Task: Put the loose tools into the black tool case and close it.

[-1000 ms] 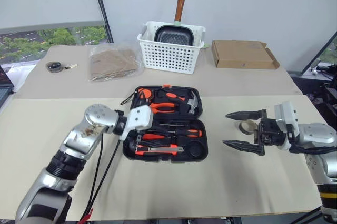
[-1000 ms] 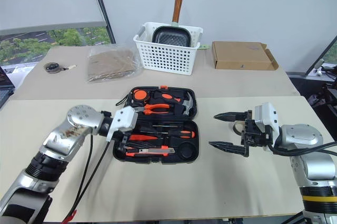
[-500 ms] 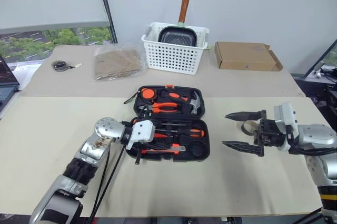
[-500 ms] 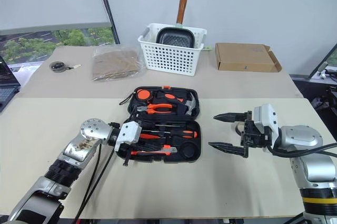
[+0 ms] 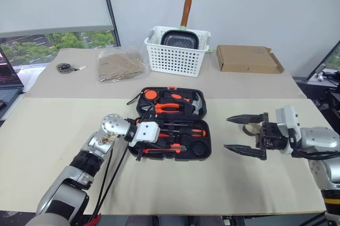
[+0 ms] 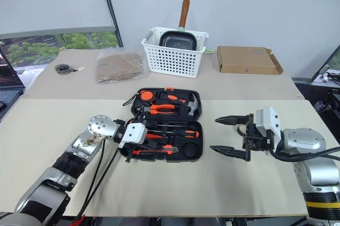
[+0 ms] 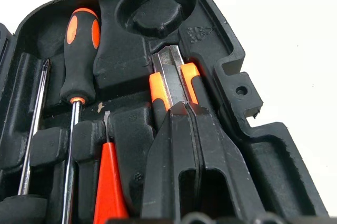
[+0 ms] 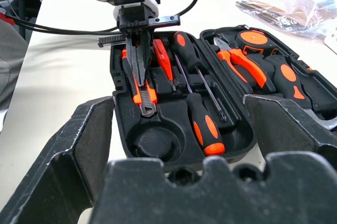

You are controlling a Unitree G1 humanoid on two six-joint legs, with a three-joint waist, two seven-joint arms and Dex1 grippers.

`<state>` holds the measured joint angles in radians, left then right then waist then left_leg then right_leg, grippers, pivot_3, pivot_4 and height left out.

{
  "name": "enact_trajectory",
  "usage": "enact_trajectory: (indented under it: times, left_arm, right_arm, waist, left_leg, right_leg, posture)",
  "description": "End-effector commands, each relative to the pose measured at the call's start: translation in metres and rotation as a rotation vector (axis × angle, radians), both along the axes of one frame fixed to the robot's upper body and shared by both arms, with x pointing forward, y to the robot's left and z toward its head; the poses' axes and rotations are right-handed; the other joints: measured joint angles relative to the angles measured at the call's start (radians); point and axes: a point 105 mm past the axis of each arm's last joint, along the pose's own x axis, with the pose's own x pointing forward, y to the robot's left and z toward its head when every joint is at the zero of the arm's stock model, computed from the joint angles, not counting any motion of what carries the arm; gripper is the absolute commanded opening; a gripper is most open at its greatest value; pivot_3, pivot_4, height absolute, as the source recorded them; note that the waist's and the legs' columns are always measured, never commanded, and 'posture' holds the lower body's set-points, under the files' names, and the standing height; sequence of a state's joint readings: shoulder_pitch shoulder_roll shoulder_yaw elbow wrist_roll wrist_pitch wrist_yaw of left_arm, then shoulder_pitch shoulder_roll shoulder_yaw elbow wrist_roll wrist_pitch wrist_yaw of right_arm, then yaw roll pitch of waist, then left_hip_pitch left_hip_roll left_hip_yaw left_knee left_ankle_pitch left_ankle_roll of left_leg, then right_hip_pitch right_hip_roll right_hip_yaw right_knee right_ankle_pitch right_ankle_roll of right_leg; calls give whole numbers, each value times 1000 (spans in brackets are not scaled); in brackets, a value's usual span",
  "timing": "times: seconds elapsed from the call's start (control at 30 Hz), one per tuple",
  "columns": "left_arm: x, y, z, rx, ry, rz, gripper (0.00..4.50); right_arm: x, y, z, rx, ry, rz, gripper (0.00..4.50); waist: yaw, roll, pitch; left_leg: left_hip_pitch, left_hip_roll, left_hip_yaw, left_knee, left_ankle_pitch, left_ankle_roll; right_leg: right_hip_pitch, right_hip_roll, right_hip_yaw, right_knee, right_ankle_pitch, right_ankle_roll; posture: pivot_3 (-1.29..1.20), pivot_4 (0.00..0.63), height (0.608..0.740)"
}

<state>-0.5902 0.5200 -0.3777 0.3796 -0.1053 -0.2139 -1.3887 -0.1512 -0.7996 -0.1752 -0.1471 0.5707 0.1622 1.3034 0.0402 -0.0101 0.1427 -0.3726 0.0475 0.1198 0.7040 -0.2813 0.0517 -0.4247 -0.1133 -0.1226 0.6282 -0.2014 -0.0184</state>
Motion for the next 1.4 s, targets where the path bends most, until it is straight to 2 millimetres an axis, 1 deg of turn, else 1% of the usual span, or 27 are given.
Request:
enact_trajectory:
  times: [0.03, 0.1, 0.17, 0.2, 0.27, 0.4, 0.43, 0.47, 0.5, 0.53, 0.57, 0.7, 0.77, 0.83, 0.9, 1.03, 1.07, 1.1, 1.13, 1.17, 1.2, 1.23, 1.4]
  left_arm:
    - [4, 5, -3, -42, 100, 107, 20]
    - [3, 3, 16, -145, 143, 131, 20]
    - [3, 4, 33, -224, 156, 157, 517]
    - [2, 6, 42, -254, 154, 167, 624]
    - [-4, 8, 58, -304, 160, 158, 1389]
    - [-20, 10, 85, -358, 160, 133, 2822]
    - [-24, 10, 93, -368, 150, 128, 3103]
    - [-28, 11, 99, -371, 145, 125, 3543]
    - [-32, 12, 103, -370, 144, 122, 3718]
    - [-36, 13, 105, -365, 144, 122, 4157]
    - [-39, 14, 107, -355, 137, 125, 4456]
    - [-48, 19, 108, -292, 108, 136, 4483]
    - [-52, 20, 113, -303, 105, 136, 4483]
    - [-55, 18, 118, -324, 123, 130, 4500]
    - [-57, 18, 116, -300, 120, 129, 4500]
    - [-57, 18, 117, -292, 116, 153, 4500]
    - [-56, 18, 117, -292, 113, 161, 4500]
    - [-55, 18, 118, -295, 110, 173, 4500]
    - [-54, 19, 120, -304, 104, 184, 4500]
    - [-53, 19, 122, -317, 99, 197, 4500]
    - [-52, 19, 123, -325, 95, 207, 4500]
    - [-52, 19, 123, -326, 93, 216, 4500]
    - [-53, 23, 121, -326, 91, 256, 4500]
  right_arm:
    - [4, -7, 9, -37, -43, -44, 4500]
    - [9, -13, 4, -75, -43, -98, 4500]
    - [12, -18, 1, -101, -32, -134, 4500]
    - [13, -22, -1, -119, -30, -152, 4500]
    - [16, -31, -6, -165, -12, -198, 4500]
    - [25, -48, -16, -281, -4, -301, 4500]
    - [31, -55, -19, -328, 3, -344, 4500]
    - [35, -61, -22, -368, 18, -378, 4500]
    - [37, -66, -24, -392, 36, -401, 4500]
    - [39, -70, -25, -408, 53, -414, 4500]
    - [41, -74, -26, -437, 66, -428, 4500]
    - [44, -83, -35, -510, 139, -451, 4500]
    - [49, -87, -38, -533, 155, -469, 4500]
    - [53, -89, -41, -552, 152, -474, 3993]
    - [57, -88, -43, -557, 161, -469, 3561]
    - [66, -88, -44, -562, 162, -469, 2179]
    - [67, -88, -44, -563, 163, -469, 1699]
    - [68, -89, -44, -564, 163, -470, 1491]
    - [69, -89, -45, -566, 163, -470, 943]
    - [70, -90, -46, -569, 164, -469, 843]
    - [71, -90, -47, -571, 165, -469, 374]
    - [71, -91, -48, -574, 167, -467, 69]
    - [73, -91, -50, -580, 166, -458, 69]
  waist:
    - [0, 0, 0]
    - [-2, -1, 0]
    - [-3, -1, 0]
    - [-4, -1, 0]
    - [-4, -1, 1]
    - [-4, -1, 1]
    - [-4, -1, 1]
    - [-4, -1, 1]
    - [-5, -1, 1]
    - [-7, -1, 1]
    - [-9, -1, 1]
    - [-12, -1, 1]
    - [-13, -1, 1]
    - [-16, -1, 1]
    - [-19, -1, 1]
    - [-27, -2, 1]
    - [-28, -2, 1]
    - [-28, -2, 1]
    - [-28, -2, 1]
    - [-28, -2, 1]
    - [-27, -2, 1]
    - [-27, -2, 1]
    - [-28, -2, 1]
  left_leg:
    - [-1, 0, 0, 0, 0, 0]
    - [-2, 0, 0, 0, 0, 0]
    - [-7, 0, 0, 0, 2, 3]
    - [-10, 0, 0, 0, 3, 5]
    - [-18, -1, 0, 0, 4, 6]
    - [-18, -2, 1, -2, 4, 3]
    - [-18, -2, 1, -2, 4, 3]
    - [-18, -2, 1, -2, 4, 2]
    - [-18, -3, 1, -2, 3, 3]
    - [-18, -3, 2, -2, 3, 4]
    - [-18, -4, 2, -2, 2, 5]
    - [-17, -4, 1, -2, 1, 7]
    - [-17, -3, 0, -2, 1, 6]
    - [-17, -3, 0, -2, 2, 5]
    - [-17, -3, 0, -2, 2, 5]
    - [-17, -3, 0, -2, 2, 4]
    - [-17, -3, 0, -2, 3, 4]
    - [-17, -3, 0, -2, 3, 3]
    - [-17, -3, 0, -3, 3, 2]
    - [-17, -4, 0, -3, 4, 2]
    - [-17, -4, 1, -3, 5, 0]
    - [-17, -4, 1, -3, 6, -2]
    - [-16, -4, 1, -2, 6, -2]
  right_leg:
    - [0, 0, 0, 0, 0, 0]
    - [-2, 0, 0, -1, 0, 0]
    - [-5, 0, 0, -1, 2, 3]
    - [-9, 0, 0, -1, 3, 5]
    - [-15, 1, 0, -1, 4, 5]
    - [-15, 1, 0, -2, 2, 3]
    - [-15, 1, 0, -2, 2, 3]
    - [-15, 1, 0, -3, 1, 3]
    - [-14, 1, 0, -3, 1, 4]
    - [-14, 0, 1, -4, 0, 5]
    - [-14, 0, 1, -5, 0, 5]
    - [-14, 0, 1, -5, 0, 6]
    - [-14, 1, 0, -4, 0, 5]
    - [-14, 1, 0, -3, 0, 5]
    - [-14, 1, 0, -3, 0, 5]
    - [-14, 1, 0, -3, 0, 5]
    - [-14, 2, 0, -3, 0, 5]
    - [-14, 1, 0, -3, 0, 5]
    - [-14, 1, 0, -3, 0, 5]
    - [-14, 1, 0, -3, 0, 5]
    - [-14, 1, 0, -3, 0, 5]
    - [-14, 1, 0, -3, 0, 5]
    - [-13, 1, 1, -3, 0, 5]
  posture:
    - [0, 150, 700]
    - [0, 150, 700]
    - [0, 150, 700]
    - [0, 150, 700]
    - [0, 150, 700]
    - [0, 150, 700]
    - [0, 150, 700]
    - [0, 150, 700]
    - [0, 150, 700]
    - [0, 150, 700]
    - [0, 150, 700]
    - [0, 150, 700]
    - [0, 150, 700]
    - [0, 150, 700]
    - [0, 150, 700]
    - [0, 150, 700]
    - [0, 150, 700]
    - [0, 150, 700]
    - [0, 150, 700]
    - [0, 150, 700]
    - [0, 150, 700]
    - [0, 150, 700]
    - [0, 150, 700]
